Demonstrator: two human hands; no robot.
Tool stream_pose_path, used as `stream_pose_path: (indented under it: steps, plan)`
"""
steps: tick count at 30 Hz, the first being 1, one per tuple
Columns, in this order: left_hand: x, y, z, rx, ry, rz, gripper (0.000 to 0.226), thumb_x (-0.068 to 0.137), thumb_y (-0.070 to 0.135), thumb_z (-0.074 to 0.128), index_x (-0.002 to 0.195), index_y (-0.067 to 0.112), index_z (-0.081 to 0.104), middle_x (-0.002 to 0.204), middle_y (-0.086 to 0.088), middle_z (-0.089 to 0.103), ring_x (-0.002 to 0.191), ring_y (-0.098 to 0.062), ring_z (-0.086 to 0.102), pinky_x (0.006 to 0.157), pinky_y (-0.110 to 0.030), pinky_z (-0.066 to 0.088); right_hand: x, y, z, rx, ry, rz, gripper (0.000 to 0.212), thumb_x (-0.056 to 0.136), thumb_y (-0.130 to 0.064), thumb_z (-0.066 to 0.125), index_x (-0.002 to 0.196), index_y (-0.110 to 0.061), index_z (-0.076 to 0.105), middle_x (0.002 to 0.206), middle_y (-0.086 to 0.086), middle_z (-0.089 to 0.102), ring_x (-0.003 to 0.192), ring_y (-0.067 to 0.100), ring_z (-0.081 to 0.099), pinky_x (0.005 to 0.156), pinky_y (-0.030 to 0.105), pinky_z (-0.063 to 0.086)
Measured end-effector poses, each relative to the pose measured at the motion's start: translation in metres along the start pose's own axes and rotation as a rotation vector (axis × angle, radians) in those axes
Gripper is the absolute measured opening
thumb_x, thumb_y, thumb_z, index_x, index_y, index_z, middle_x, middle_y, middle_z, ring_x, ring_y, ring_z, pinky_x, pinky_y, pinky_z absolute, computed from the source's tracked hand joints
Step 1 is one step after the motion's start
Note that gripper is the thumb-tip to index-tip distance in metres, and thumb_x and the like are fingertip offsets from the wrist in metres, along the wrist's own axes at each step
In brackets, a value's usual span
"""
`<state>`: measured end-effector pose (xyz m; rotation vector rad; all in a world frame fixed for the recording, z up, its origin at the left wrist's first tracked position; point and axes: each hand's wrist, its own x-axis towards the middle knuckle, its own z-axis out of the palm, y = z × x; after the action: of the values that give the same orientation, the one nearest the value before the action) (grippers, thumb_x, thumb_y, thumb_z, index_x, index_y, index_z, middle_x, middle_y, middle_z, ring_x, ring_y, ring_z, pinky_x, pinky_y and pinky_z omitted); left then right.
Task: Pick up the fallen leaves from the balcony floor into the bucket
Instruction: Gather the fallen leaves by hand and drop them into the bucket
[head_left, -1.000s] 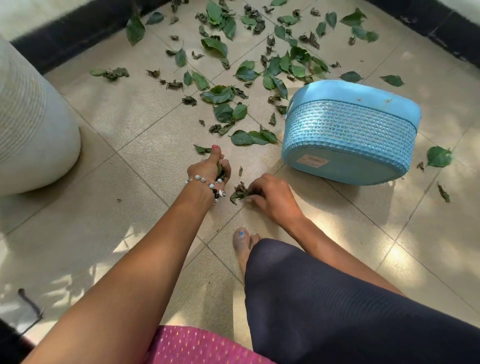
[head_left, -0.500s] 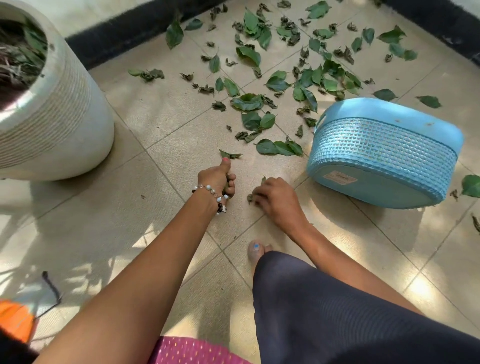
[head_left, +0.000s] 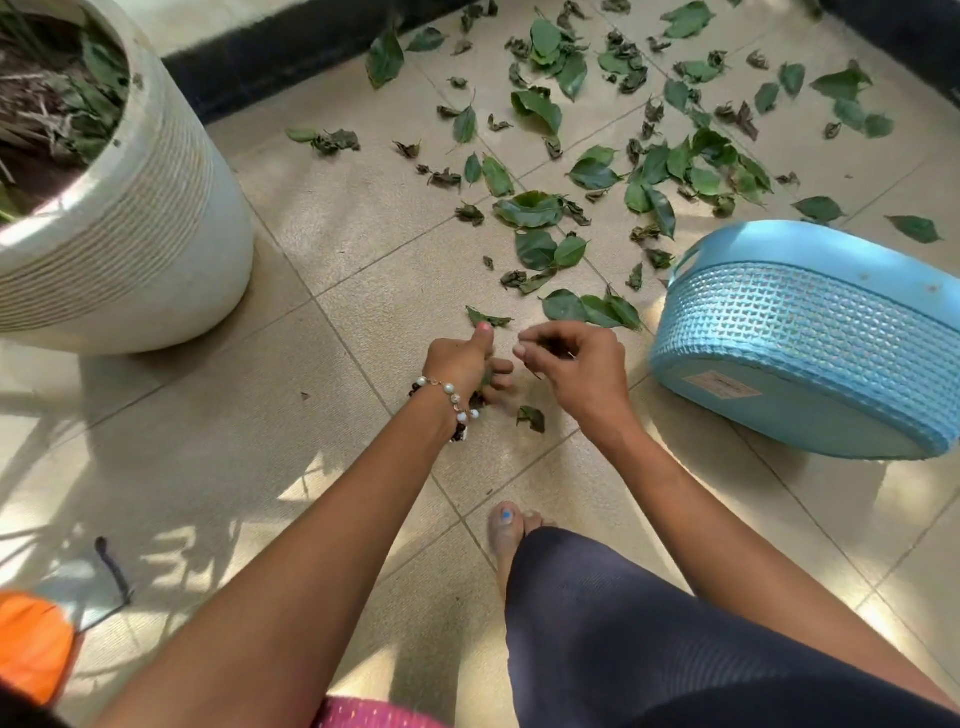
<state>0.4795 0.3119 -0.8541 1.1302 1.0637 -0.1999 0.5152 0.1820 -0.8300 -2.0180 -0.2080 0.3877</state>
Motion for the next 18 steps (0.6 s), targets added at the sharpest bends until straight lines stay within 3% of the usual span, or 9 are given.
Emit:
stream_pose_path:
  steps: [1,3,5,7,9,12,14,16,18]
  plan:
    - [-0.001,0.001,0.003,-0.004,-0.03,-0.02,0.043,0.097,0.043,0.054,0.096,0.001,0.064,0.074,-0.011,0.069,0.052,-0.019,0.061,0.046,-0.022,0.048,0.0,-0.006,0.003,0.029,-0.009,-0.007,0.015,0.079,-0.012,0.078,0.092,-0.014,0.072,0.082,-0.005,0.071,0.077,0.007,0.067,0.074,0.022,0.056]
    - [-0.004,0.005,0.007,-0.035,-0.054,-0.075,0.06,0.084,0.064,0.055,0.102,0.007,0.067,0.092,-0.01,0.073,0.078,-0.024,0.07,0.076,-0.038,0.059,0.0,-0.015,0.012,-0.087,-0.061,-0.084,0.021,0.082,-0.009,0.074,0.099,-0.013,0.063,0.082,-0.007,0.068,0.077,0.008,0.066,0.073,0.018,0.054]
    - [-0.002,0.006,0.01,-0.104,-0.081,-0.136,0.068,0.073,0.074,0.055,0.098,0.012,0.068,0.1,-0.009,0.072,0.094,-0.025,0.07,0.091,-0.043,0.054,-0.003,-0.017,0.02,-0.312,-0.134,-0.18,0.02,0.088,-0.012,0.065,0.107,-0.014,0.059,0.091,0.0,0.067,0.086,0.016,0.063,0.079,0.029,0.052]
    - [-0.006,0.008,0.008,-0.179,-0.109,-0.179,0.055,0.085,0.065,0.054,0.082,0.012,0.064,0.074,-0.006,0.071,0.069,-0.017,0.071,0.074,-0.03,0.056,-0.006,-0.015,0.022,-0.495,-0.265,-0.221,0.02,0.096,-0.019,0.053,0.115,-0.015,0.059,0.104,0.006,0.064,0.101,0.022,0.057,0.092,0.04,0.043]
    - [-0.004,0.009,0.005,-0.181,-0.092,-0.203,0.048,0.094,0.055,0.051,0.078,0.011,0.061,0.055,-0.003,0.065,0.047,-0.011,0.063,0.054,-0.021,0.052,-0.008,-0.01,0.019,-0.614,-0.42,-0.264,0.026,0.102,-0.024,0.04,0.123,-0.019,0.056,0.122,-0.002,0.059,0.126,0.02,0.043,0.108,0.048,0.025]
    - [-0.001,0.004,0.005,-0.131,-0.026,-0.147,0.062,0.087,0.06,0.057,0.113,0.004,0.067,0.096,-0.015,0.074,0.086,-0.024,0.073,0.079,-0.032,0.058,-0.011,-0.006,0.006,-0.618,-0.549,-0.285,0.039,0.105,-0.029,0.03,0.142,-0.027,0.041,0.149,-0.011,0.04,0.147,0.014,0.006,0.112,0.051,0.002]
    - [-0.002,0.006,0.008,-0.192,-0.006,-0.12,0.051,0.087,0.055,0.062,0.097,0.006,0.07,0.077,-0.009,0.073,0.062,-0.019,0.069,0.06,-0.027,0.056,-0.01,-0.006,-0.001,-0.353,-0.438,-0.19,0.043,0.103,-0.031,0.038,0.146,-0.032,0.035,0.151,-0.006,0.038,0.145,0.018,0.015,0.114,0.049,0.011]
    - [-0.001,0.009,0.007,-0.272,-0.01,-0.136,0.04,0.091,0.046,0.063,0.076,0.009,0.063,0.053,-0.001,0.06,0.038,-0.01,0.048,0.037,-0.018,0.038,-0.005,-0.005,-0.01,-0.089,-0.194,-0.04,0.045,0.096,-0.032,0.055,0.14,-0.029,0.045,0.137,-0.003,0.051,0.129,0.014,0.042,0.108,0.042,0.034]
    - [-0.001,0.013,0.002,-0.318,0.026,-0.142,0.038,0.09,0.043,0.065,0.071,0.011,0.061,0.05,0.002,0.055,0.034,-0.007,0.039,0.034,-0.014,0.03,-0.001,0.0,-0.02,-0.177,-0.151,0.058,0.038,0.086,-0.03,0.068,0.122,-0.021,0.059,0.111,-0.006,0.061,0.101,0.008,0.054,0.091,0.031,0.048]
